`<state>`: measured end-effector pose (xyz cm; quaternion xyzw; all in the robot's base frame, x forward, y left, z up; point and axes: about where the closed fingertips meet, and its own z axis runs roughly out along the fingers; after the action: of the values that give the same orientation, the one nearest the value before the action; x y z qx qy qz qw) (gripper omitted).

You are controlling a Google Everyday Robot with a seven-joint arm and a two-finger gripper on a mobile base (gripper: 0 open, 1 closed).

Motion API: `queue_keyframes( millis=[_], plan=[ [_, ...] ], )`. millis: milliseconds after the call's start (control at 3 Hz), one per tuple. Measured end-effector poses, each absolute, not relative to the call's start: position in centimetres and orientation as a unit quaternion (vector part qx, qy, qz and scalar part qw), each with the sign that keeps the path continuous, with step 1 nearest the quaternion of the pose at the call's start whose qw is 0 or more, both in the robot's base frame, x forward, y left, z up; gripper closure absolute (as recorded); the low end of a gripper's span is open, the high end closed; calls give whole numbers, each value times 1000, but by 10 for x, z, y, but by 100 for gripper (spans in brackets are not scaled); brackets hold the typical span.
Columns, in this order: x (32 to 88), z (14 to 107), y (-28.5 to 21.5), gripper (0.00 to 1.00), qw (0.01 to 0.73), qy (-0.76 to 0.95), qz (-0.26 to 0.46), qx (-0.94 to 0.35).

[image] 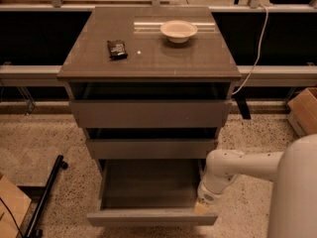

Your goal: Close bottom drawer

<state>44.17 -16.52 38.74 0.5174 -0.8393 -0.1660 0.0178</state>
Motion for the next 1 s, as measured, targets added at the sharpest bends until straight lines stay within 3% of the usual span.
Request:
queue_keyframes(
  millis=[1000],
  plan=[
    [443,329,-174,100,43,-844,-174,505]
  ],
)
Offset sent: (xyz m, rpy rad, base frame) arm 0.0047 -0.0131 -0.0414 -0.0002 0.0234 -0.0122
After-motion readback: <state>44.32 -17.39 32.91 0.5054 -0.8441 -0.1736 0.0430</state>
